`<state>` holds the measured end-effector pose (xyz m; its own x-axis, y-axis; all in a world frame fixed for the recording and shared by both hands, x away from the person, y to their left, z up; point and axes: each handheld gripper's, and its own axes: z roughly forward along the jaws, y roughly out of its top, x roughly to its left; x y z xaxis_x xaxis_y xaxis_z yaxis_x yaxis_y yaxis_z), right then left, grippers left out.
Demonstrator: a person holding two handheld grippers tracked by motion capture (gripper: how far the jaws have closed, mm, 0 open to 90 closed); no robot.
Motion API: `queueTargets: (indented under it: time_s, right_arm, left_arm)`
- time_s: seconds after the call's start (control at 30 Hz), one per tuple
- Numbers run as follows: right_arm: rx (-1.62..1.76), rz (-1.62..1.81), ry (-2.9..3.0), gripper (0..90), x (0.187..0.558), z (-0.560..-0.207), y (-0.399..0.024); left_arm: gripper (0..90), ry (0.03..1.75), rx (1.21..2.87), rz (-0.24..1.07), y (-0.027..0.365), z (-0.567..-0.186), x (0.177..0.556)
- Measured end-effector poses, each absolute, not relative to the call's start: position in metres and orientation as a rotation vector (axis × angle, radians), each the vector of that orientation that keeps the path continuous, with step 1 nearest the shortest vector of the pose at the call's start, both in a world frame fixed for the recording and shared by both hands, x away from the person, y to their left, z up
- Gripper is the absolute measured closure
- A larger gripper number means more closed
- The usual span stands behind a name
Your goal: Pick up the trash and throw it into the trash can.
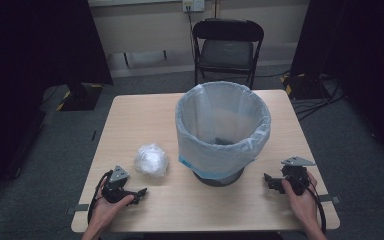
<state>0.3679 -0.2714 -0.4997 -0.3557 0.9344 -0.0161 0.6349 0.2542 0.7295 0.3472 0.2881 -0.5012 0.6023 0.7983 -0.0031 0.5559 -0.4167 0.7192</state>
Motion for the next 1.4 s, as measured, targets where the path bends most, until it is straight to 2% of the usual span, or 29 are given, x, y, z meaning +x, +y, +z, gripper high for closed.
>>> queueTargets:
  time_s: [0.13,0.27,0.43,0.57,0.7,0.9,1.0,1.2,1.4]
  right_arm:
    - [1.424,0.889,2.082,9.1,0.368,-0.5,-0.271]
    - [1.425,0.889,2.082,9.1,0.368,-0.5,-0.271]
    - [1.425,0.889,2.082,9.1,0.368,-0.5,-0.271]
    - [1.425,0.889,2.082,9.1,0.368,-0.5,-0.271]
    - [1.425,0.89,2.082,9.1,0.368,-0.5,-0.271]
    - [1.425,0.889,2.082,9.0,0.368,-0.5,-0.271]
    - [1.425,0.889,2.082,9.0,0.368,-0.5,-0.271]
    - [1.425,0.889,2.082,9.0,0.368,-0.5,-0.271]
    - [1.425,0.889,2.082,9.1,0.368,-0.5,-0.271]
  left_arm:
    - [5.8,1.074,2.113,0.423,0.289,-0.5,0.346]
    - [19.9,1.033,2.107,0.385,0.292,-0.497,0.344]
    - [16.9,1.006,2.112,0.394,0.29,-0.49,0.342]
    - [16.9,1.002,2.054,0.363,0.289,-0.478,0.34]
    - [15.8,0.977,1.986,0.406,0.289,-0.462,0.34]
    - [15.8,0.938,1.988,0.414,0.279,-0.446,0.353]
    - [15.7,0.923,1.95,0.37,0.272,-0.437,0.372]
    - [15.6,0.959,1.946,0.34,0.258,-0.44,0.4]
    - [14.9,0.98,2.03,0.338,0.248,-0.454,0.412]
